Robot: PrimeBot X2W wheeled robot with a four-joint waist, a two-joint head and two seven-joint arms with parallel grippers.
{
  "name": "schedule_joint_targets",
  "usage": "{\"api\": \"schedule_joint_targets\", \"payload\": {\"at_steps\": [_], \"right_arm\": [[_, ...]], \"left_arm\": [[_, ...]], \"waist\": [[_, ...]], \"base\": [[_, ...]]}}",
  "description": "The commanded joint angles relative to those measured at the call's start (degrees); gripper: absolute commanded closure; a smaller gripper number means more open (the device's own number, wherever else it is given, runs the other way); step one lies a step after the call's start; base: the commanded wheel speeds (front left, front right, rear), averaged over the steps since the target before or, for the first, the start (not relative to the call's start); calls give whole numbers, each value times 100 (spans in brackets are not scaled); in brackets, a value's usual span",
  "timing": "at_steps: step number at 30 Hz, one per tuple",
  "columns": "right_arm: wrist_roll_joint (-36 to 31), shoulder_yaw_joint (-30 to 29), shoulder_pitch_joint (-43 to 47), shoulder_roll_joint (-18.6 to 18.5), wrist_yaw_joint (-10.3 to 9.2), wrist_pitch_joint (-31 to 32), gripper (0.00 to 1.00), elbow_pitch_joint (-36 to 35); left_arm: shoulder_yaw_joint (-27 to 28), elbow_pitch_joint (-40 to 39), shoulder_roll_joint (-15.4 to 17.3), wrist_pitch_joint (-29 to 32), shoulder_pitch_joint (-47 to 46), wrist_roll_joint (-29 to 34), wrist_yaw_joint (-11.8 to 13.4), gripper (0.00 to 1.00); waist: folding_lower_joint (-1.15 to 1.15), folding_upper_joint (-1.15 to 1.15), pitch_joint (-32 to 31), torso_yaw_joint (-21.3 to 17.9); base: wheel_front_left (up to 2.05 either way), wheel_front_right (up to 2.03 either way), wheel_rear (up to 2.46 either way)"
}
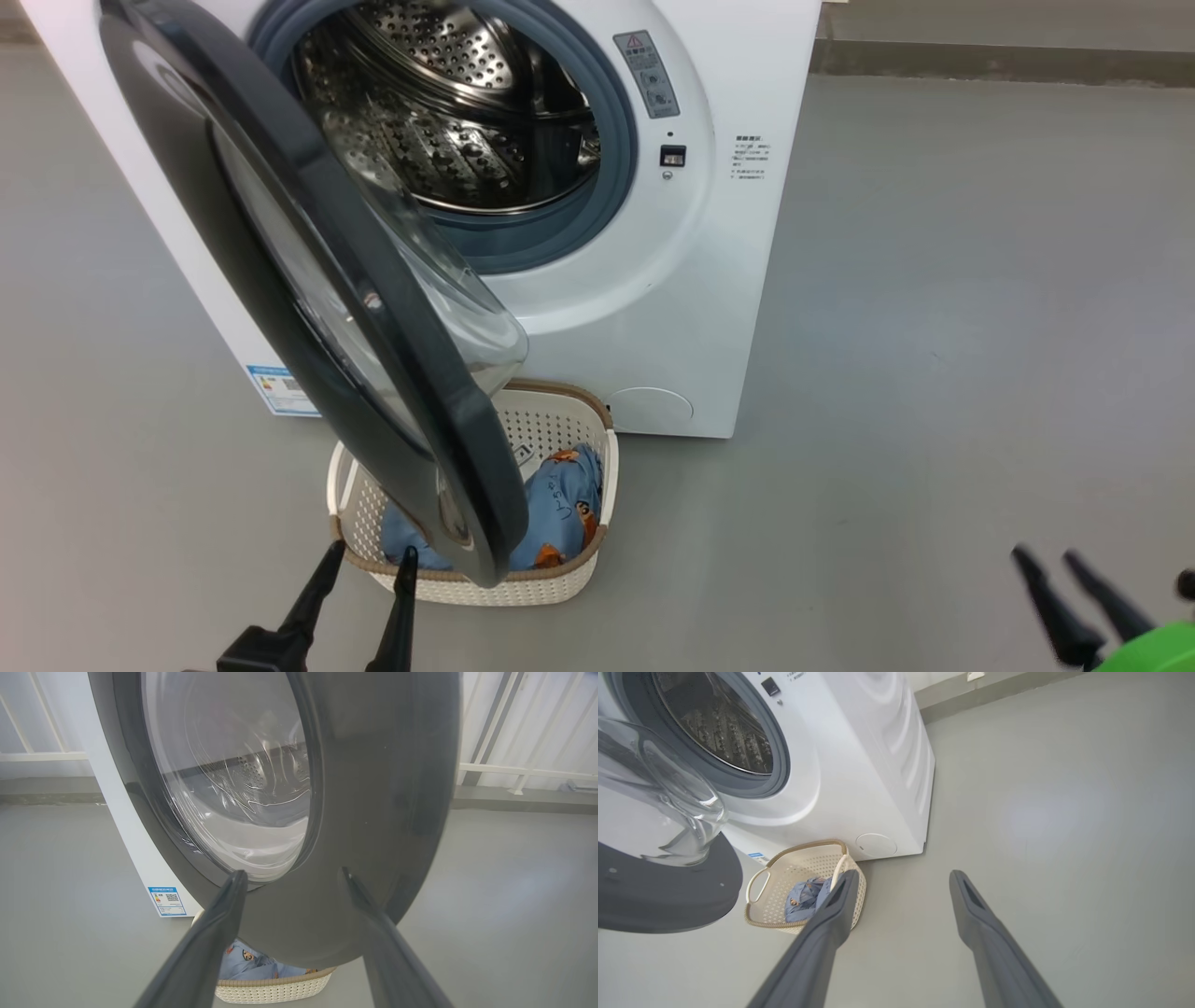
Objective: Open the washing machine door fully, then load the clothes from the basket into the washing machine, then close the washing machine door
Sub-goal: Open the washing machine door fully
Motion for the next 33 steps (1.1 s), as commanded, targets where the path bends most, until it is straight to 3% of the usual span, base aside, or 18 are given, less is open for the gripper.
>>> {"api": "schedule_joint_targets", "payload": {"at_steps": [1,7,12,20,33], "right_arm": [[-415,-395,1,-26,17,-73,0,-124],[-2097,-2230,455,688,17,-75,0,-701],[-3526,-3274,866,1232,17,-76,0,-1421],[-4326,-3729,1180,1561,17,-76,0,-1938],[-4541,-3797,1496,1822,17,-76,0,-1817]], "left_arm": [[207,-112,37,-37,-70,44,-16,0],[179,-138,37,-37,-100,55,-35,0],[129,-212,37,-37,-149,44,-38,0],[82,-290,37,-37,-167,26,-31,0],[127,-222,37,-37,-180,-61,1,0]], "waist": [[0,0,14,-25],[0,0,45,-41],[0,0,63,-12],[0,0,69,24],[0,0,65,13]], "base": [[0,0,0],[0,0,0],[0,0,0],[0,0,0],[0,0,0]]}}
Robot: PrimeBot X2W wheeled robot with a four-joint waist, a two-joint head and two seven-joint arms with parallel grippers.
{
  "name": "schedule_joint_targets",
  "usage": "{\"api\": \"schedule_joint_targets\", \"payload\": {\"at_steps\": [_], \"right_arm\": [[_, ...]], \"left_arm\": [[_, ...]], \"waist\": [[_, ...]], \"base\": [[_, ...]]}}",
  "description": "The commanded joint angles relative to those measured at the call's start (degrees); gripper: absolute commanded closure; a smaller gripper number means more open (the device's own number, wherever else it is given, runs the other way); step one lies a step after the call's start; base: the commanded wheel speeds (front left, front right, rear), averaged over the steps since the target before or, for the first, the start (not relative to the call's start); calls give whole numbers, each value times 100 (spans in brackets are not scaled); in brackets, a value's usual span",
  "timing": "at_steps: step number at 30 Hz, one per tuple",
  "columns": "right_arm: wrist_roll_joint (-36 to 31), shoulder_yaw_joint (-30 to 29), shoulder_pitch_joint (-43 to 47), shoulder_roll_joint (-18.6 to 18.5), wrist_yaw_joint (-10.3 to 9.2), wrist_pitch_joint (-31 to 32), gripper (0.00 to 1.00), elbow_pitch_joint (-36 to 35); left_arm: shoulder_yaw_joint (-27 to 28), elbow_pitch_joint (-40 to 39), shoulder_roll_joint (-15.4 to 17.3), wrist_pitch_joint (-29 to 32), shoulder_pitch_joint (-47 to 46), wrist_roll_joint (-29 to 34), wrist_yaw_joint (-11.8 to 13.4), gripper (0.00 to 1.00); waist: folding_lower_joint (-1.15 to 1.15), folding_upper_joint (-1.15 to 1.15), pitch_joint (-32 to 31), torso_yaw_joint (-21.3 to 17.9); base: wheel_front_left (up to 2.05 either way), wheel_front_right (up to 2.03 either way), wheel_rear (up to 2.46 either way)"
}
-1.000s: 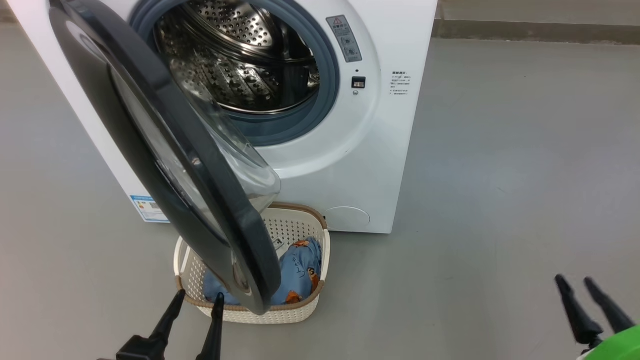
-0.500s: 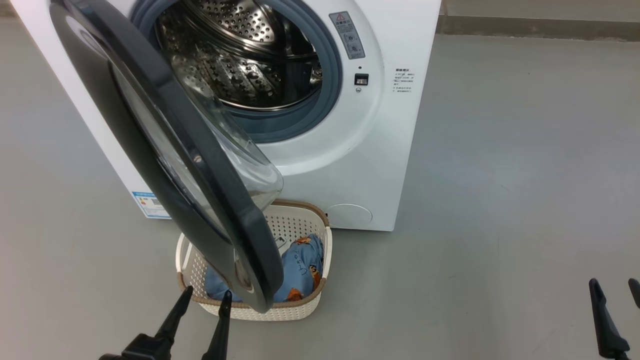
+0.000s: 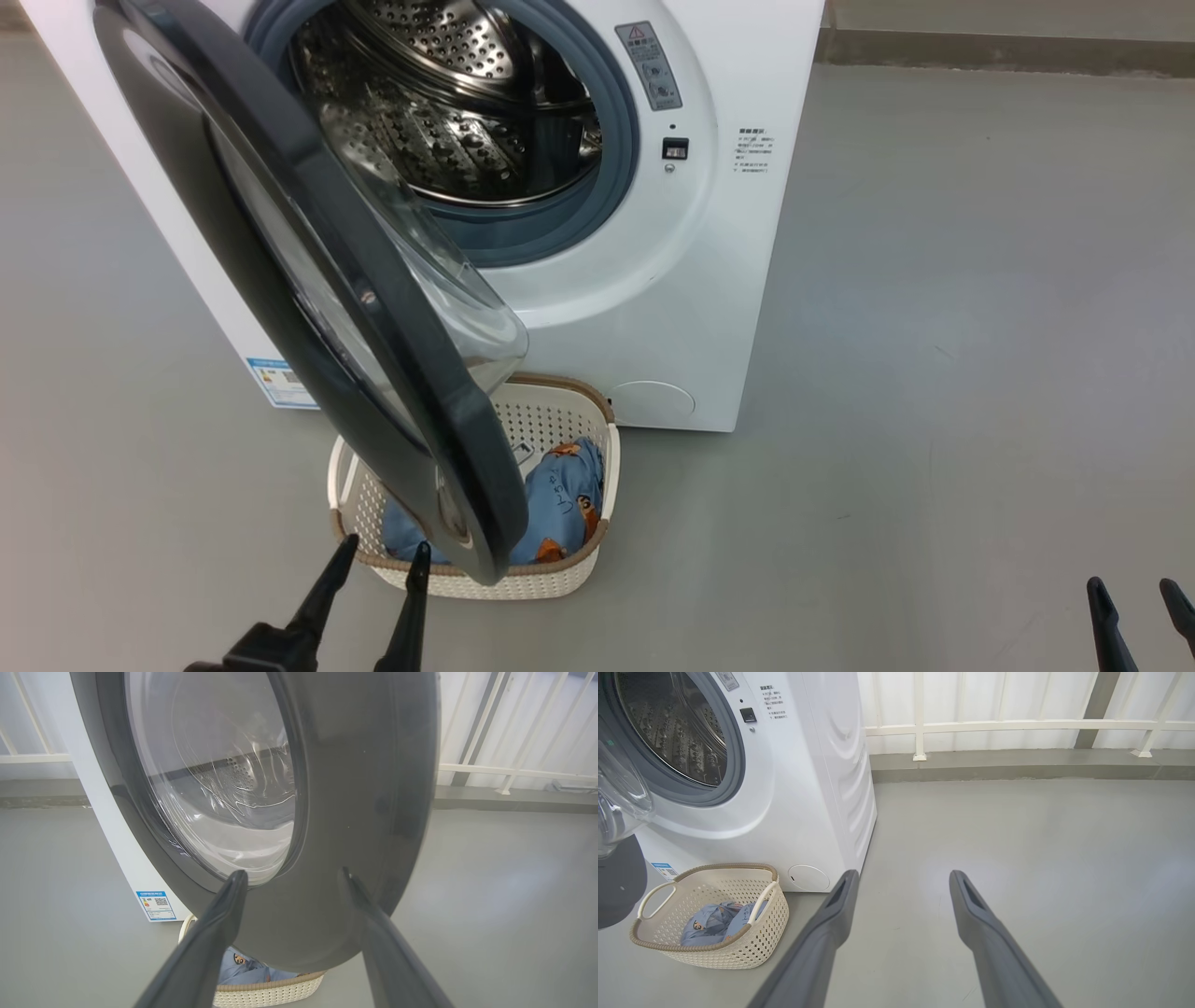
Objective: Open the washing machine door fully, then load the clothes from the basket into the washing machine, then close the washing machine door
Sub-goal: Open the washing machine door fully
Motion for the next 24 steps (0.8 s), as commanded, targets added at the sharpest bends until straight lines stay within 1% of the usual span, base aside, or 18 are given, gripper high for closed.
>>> {"api": "schedule_joint_targets", "payload": {"at_steps": [1,2,3,7,10,13,15,18,21,24], "right_arm": [[-95,89,-23,-139,14,-70,0,-112],[-98,91,-24,-139,14,-70,0,-112],[-103,94,-24,-140,14,-70,0,-113],[-135,89,-42,-153,14,-70,0,-139],[-154,86,-61,-161,14,-70,0,-177],[-170,88,-75,-159,14,-70,0,-225],[-165,91,-79,-155,14,-70,0,-250],[-129,127,-90,-175,14,-70,0,-296],[-113,135,-108,-180,14,-70,0,-318],[-108,147,-140,-181,14,-70,0,-330]], "left_arm": [[210,-114,36,-37,-187,-119,1,0],[226,-122,36,-37,-206,-210,-3,58],[266,-149,36,-37,-237,-306,2,100],[567,-497,36,-37,-463,-535,111,100],[755,-1077,36,-37,-680,-738,246,100],[738,-1802,36,-37,-887,-840,367,100],[540,-2286,36,-37,-1003,-757,392,100],[8,-2788,36,-37,-1144,-576,394,100],[-655,-2900,36,-37,-1237,-530,414,100],[-1261,-2648,36,-37,-1301,-545,412,100]], "waist": [[0,0,0,-5],[0,0,-1,-6],[0,0,0,-6],[0,0,1,6],[0,0,0,15],[0,0,4,16],[0,0,16,13],[0,0,55,12],[0,0,87,1],[0,0,128,-24]], "base": [[0,0,0],[0,0,0],[0,0,0],[0,0,0],[0,0,0],[0,0,0],[0,0,0],[0,0,0],[0,0,0],[0,0,0]]}}
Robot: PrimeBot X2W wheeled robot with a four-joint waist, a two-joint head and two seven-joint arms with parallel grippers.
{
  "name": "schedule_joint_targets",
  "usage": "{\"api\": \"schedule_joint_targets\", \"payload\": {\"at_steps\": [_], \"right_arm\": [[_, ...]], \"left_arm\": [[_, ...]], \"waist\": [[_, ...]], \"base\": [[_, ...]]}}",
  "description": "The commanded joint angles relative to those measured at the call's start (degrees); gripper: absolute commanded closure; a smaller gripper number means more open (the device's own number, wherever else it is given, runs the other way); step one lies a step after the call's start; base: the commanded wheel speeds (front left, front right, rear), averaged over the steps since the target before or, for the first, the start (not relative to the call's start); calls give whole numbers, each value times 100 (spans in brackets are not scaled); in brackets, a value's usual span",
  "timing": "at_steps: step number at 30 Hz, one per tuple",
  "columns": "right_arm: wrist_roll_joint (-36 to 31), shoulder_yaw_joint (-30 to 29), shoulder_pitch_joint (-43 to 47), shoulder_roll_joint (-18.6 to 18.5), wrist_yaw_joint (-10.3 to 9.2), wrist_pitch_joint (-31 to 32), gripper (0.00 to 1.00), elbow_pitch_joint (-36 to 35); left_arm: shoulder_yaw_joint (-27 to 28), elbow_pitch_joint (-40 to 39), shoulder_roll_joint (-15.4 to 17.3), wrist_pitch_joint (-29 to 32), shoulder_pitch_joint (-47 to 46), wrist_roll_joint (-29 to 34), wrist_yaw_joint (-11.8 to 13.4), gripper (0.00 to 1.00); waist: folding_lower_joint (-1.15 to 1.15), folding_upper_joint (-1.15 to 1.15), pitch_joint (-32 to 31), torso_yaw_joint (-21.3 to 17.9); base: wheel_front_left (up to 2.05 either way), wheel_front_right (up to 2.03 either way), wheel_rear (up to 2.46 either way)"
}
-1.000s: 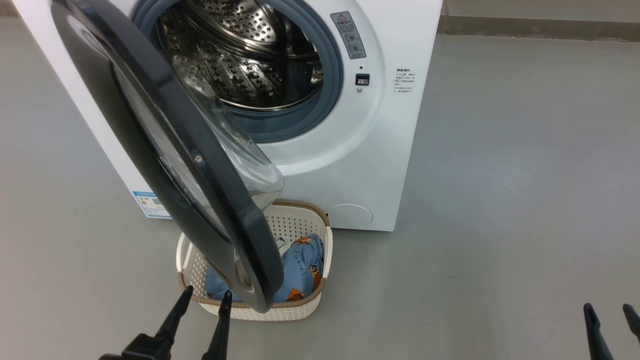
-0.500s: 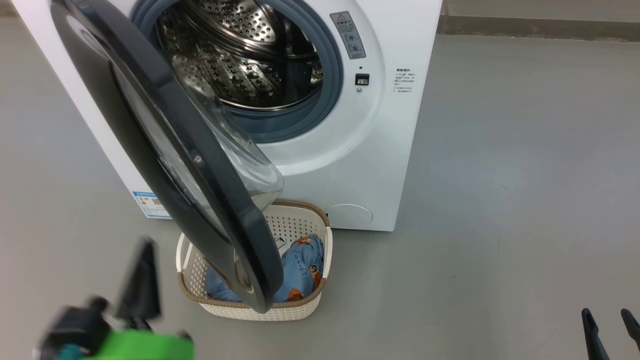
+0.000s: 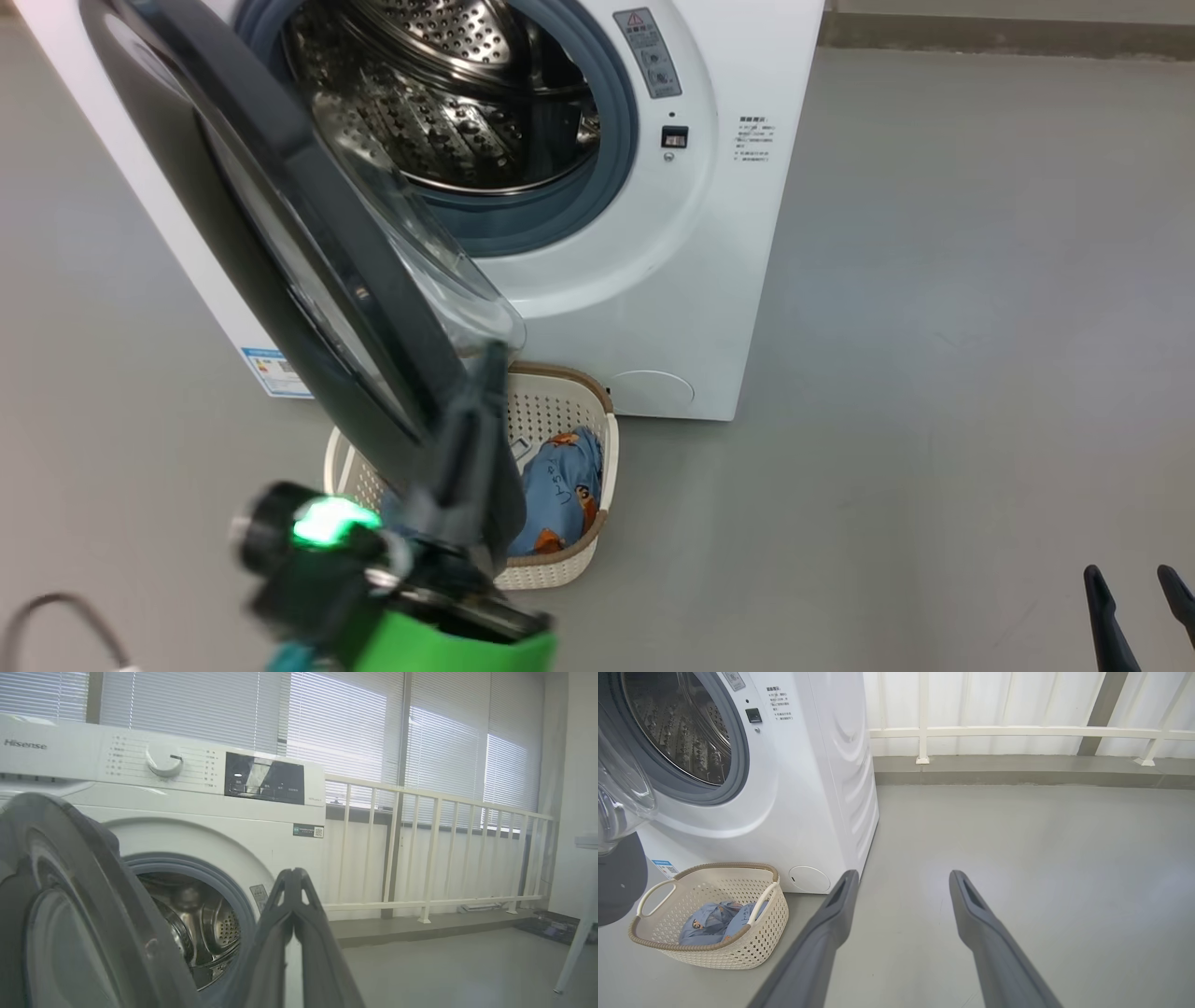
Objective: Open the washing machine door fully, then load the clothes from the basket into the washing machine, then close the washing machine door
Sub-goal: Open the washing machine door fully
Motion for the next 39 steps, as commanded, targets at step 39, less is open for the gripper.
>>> {"api": "schedule_joint_targets", "payload": {"at_steps": [39], "right_arm": [[69,285,-154,-195,14,-69,0,-236]], "left_arm": [[-43,3171,34,-29,-645,-1171,-97,100]], "waist": [[0,0,-44,-98]], "base": [[0,0,0]]}}
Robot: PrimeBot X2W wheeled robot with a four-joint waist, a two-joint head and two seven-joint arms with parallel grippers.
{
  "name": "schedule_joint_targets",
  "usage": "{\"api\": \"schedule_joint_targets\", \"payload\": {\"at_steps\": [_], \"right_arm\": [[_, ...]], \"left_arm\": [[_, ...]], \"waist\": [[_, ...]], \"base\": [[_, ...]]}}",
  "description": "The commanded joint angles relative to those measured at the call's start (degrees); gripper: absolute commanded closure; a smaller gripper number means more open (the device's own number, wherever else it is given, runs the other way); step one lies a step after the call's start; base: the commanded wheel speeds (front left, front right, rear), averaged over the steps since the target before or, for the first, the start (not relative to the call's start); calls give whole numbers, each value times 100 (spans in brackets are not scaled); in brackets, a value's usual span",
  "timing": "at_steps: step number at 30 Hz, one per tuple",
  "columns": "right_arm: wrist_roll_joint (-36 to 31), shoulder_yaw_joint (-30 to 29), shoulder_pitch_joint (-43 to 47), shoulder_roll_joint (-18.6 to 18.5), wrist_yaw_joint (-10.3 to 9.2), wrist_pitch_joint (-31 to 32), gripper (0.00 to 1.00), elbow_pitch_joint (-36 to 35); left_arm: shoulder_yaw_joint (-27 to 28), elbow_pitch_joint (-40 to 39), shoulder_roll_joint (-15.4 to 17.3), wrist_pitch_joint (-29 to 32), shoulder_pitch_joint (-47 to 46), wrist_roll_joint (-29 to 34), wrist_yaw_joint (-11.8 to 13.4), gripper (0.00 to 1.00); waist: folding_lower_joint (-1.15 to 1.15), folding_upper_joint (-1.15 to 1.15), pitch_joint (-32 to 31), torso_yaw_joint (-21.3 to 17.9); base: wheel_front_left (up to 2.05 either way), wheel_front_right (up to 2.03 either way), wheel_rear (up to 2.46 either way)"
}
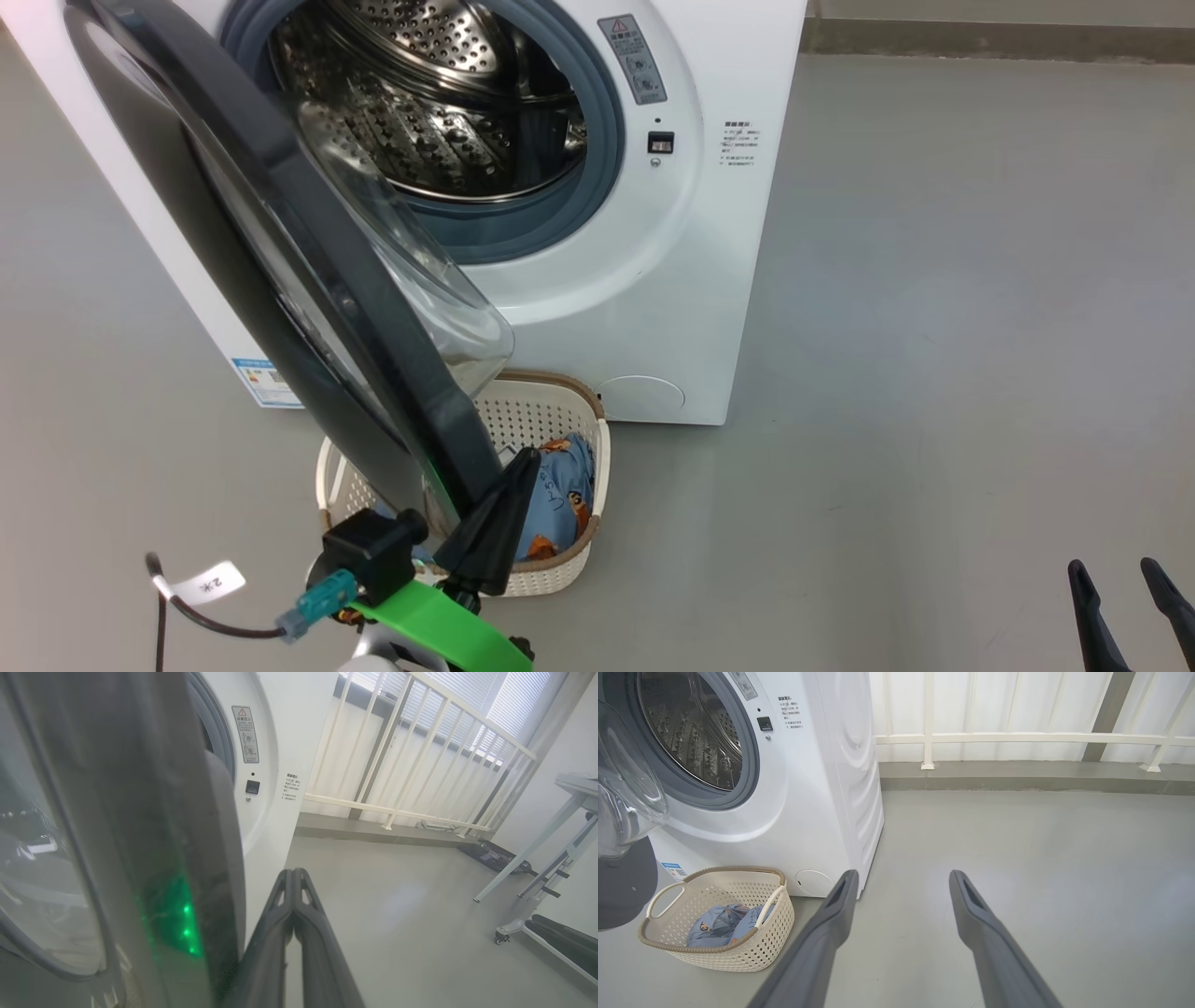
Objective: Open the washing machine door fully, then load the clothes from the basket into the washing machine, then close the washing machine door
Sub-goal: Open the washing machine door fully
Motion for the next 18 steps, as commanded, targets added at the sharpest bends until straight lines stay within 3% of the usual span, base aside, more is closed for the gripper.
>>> {"api": "schedule_joint_targets", "payload": {"at_steps": [1,18], "right_arm": [[46,103,-131,-172,14,-70,0,-148],[36,52,-101,-156,14,-70,0,-170]], "left_arm": [[280,-68,57,-36,-206,-31,-16,100],[663,-65,57,-36,66,50,1,100]], "waist": [[0,0,-1,13],[0,0,-51,200]], "base": [[0,0,0],[0,0,0]]}}
